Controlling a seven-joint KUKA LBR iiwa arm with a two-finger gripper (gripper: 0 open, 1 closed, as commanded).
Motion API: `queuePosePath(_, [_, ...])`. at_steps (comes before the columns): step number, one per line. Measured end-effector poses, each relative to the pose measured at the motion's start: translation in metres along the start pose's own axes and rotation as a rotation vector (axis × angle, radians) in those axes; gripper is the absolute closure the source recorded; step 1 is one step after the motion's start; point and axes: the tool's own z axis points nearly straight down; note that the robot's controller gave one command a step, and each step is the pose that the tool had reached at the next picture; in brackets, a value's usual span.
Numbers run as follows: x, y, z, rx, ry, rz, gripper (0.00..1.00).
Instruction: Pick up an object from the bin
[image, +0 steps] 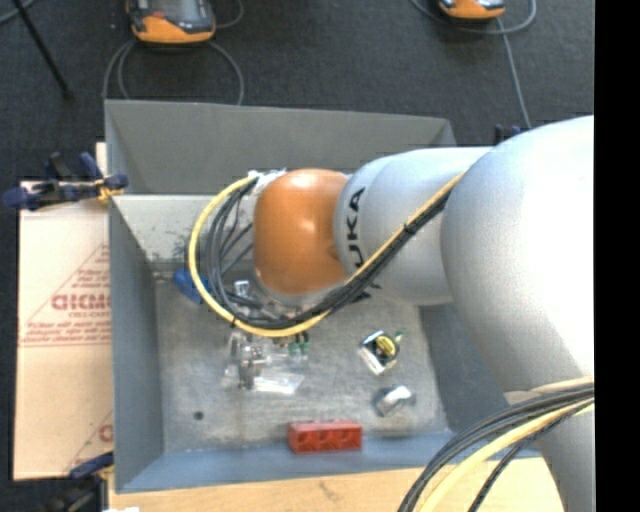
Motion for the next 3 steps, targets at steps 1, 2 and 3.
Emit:
queuePosePath(1, [0.020, -0.028, 0.019, -0.008, -0.017, -0.035, 0.00])
queuePosePath(2, [0.019, -0.027, 0.017, -0.008, -0.020, -0.033, 1.00])
queuePosePath(3, [0.019, -0.028, -0.168, -0.001, -0.011, -0.303, 1.00])
